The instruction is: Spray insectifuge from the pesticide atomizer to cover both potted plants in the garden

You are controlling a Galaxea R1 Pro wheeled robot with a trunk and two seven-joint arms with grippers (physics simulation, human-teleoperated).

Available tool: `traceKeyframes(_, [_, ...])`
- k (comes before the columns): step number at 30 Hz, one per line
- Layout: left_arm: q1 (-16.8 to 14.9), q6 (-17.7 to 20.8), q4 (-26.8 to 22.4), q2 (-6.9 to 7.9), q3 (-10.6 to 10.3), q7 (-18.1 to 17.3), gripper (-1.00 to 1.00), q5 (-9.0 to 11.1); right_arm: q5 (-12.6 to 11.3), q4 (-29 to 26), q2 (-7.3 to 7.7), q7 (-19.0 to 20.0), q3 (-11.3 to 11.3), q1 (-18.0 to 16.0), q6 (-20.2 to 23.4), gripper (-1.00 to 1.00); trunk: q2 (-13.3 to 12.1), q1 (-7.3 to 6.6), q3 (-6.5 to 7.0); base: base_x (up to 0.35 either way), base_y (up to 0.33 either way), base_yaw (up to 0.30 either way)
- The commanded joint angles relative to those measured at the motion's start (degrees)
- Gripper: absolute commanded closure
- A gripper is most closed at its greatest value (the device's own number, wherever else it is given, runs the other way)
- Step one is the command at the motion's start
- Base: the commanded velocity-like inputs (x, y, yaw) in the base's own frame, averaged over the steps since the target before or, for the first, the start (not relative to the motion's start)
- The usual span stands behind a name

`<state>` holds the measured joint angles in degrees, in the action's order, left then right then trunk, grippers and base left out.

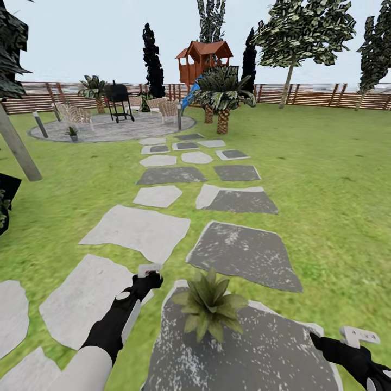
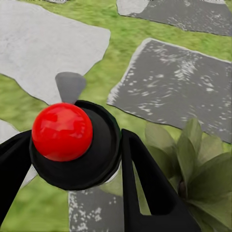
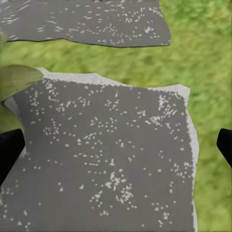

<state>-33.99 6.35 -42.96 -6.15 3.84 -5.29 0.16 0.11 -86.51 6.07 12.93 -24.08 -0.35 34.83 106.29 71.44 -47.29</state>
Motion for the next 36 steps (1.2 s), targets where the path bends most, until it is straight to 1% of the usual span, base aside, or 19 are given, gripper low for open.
traceKeyframes(1, [0.0,0.4,-0.1,-0.09,0.4,-0.5,1.00,0.0,0.0,-0.1,0.01,0.3,-0.1,0.0,0.3,-1.00,0.0,0.01,-0.05,0.112,0.000,0.000])
traceKeyframes(10, [0.0,0.4,-0.1,0.00,0.5,-0.5,1.00,0.0,0.0,-0.1,0.00,0.3,-0.1,-0.1,0.3,-1.00,0.0,0.01,-0.05,0.027,0.000,0.000])
traceKeyframes(14, [0.0,0.5,-0.7,1.03,0.6,-0.5,1.00,-0.2,0.0,-0.1,0.00,0.3,-0.1,0.0,0.3,-1.00,0.0,0.01,-0.05,0.001,0.000,0.000])
traceKeyframes(16, [0.0,2.2,-2.6,3.19,0.6,-0.5,1.00,-0.4,0.1,-0.1,0.00,0.2,-0.1,0.0,0.3,-1.00,0.0,0.01,-0.05,0.000,0.000,0.000])
traceKeyframes(17, [0.0,6.8,-6.8,7.05,0.6,-1.0,1.00,-0.4,0.1,-0.1,-0.05,0.2,-0.1,-0.1,0.1,-1.00,0.0,0.01,-0.05,0.000,0.000,0.000])
traceKeyframes(19, [0.0,13.0,-11.8,11.97,0.5,-3.4,1.00,-0.3,0.0,0.0,0.00,0.3,0.0,0.0,0.0,-1.00,0.0,0.01,-0.05,0.000,0.000,0.000])
traceKeyframes(21, [0.0,17.3,-16.1,16.42,0.3,-9.7,1.00,-0.3,-0.1,0.0,0.65,0.5,0.2,0.0,-0.1,-1.00,0.0,0.01,-0.05,0.000,0.000,0.000])
traceKeyframes(22, [0.0,17.9,-17.0,17.40,0.3,-11.9,1.00,-0.4,-0.2,0.0,1.06,0.6,0.3,0.0,-0.1,-1.00,0.0,0.01,-0.05,0.000,0.000,0.000])
traceKeyframes(23, [0.0,18.8,-18.8,19.27,0.2,-17.1,1.00,-0.5,-0.2,0.0,2.33,1.3,0.3,0.0,-0.1,-1.00,0.0,0.01,-0.05,0.000,0.000,0.000])
traceKeyframes(24, [0.0,19.6,-21.2,21.95,0.1,-25.5,1.00,-1.2,-0.3,0.1,5.35,4.1,0.4,0.0,0.1,-1.00,0.0,0.01,-0.05,0.000,0.000,0.000])
traceKeyframes(25, [0.0,20.0,-22.8,24.24,0.1,-33.1,1.00,-3.2,-0.5,0.2,9.09,8.6,0.4,0.0,0.2,-1.00,0.0,0.01,-0.05,0.000,0.000,0.000])
traceKeyframes(27, [0.0,20.3,-23.9,26.06,0.1,-40.6,1.00,-7.7,-0.5,0.4,13.43,15.2,0.4,-0.8,0.5,-1.00,0.0,0.01,-0.05,0.000,0.000,0.000])
traceKeyframes(28, [-0.1,20.3,-24.2,26.50,0.1,-43.5,1.00,-10.4,-0.4,0.6,14.88,17.5,0.5,-2.1,0.9,-1.00,0.0,0.01,-0.05,0.000,0.000,0.000])
traceKeyframes(29, [-0.1,20.3,-24.3,26.77,0.0,-46.1,1.00,-13.1,-0.2,1.0,15.82,19.1,0.5,-4.4,1.5,-1.00,0.0,0.01,-0.05,0.000,0.000,0.000])
traceKeyframes(30, [-0.1,20.3,-24.4,26.85,0.0,-47.4,1.00,-14.3,-0.2,1.3,16.15,19.6,0.5,-5.8,1.8,-1.00,0.0,0.01,-0.05,0.000,0.000,0.000])
traceKeyframes(33, [-0.1,20.2,-24.6,26.98,0.0,-55.4,1.00,-19.7,0.0,7.0,17.14,21.3,1.9,-17.4,4.1,-1.00,0.0,0.01,-0.05,0.000,0.000,0.000])
traceKeyframes(34, [-0.1,20.1,-24.7,26.82,0.0,-62.3,1.00,-21.3,0.1,18.5,17.38,21.7,8.4,-29.1,5.1,-1.00,0.0,0.01,-0.05,0.000,0.000,0.000])
traceKeyframes(35, [-0.1,20.1,-25.0,26.76,-0.1,-64.0,1.00,-21.6,0.1,23.0,17.39,21.8,11.2,-33.5,5.3,-1.00,0.0,0.01,-0.05,0.000,0.000,0.000])
traceKeyframes(36, [-0.1,20.0,-25.4,26.65,-0.1,-64.7,1.00,-21.7,0.1,24.8,17.36,21.8,12.9,-35.6,5.4,-1.00,0.0,0.01,-0.05,0.000,0.000,0.000])
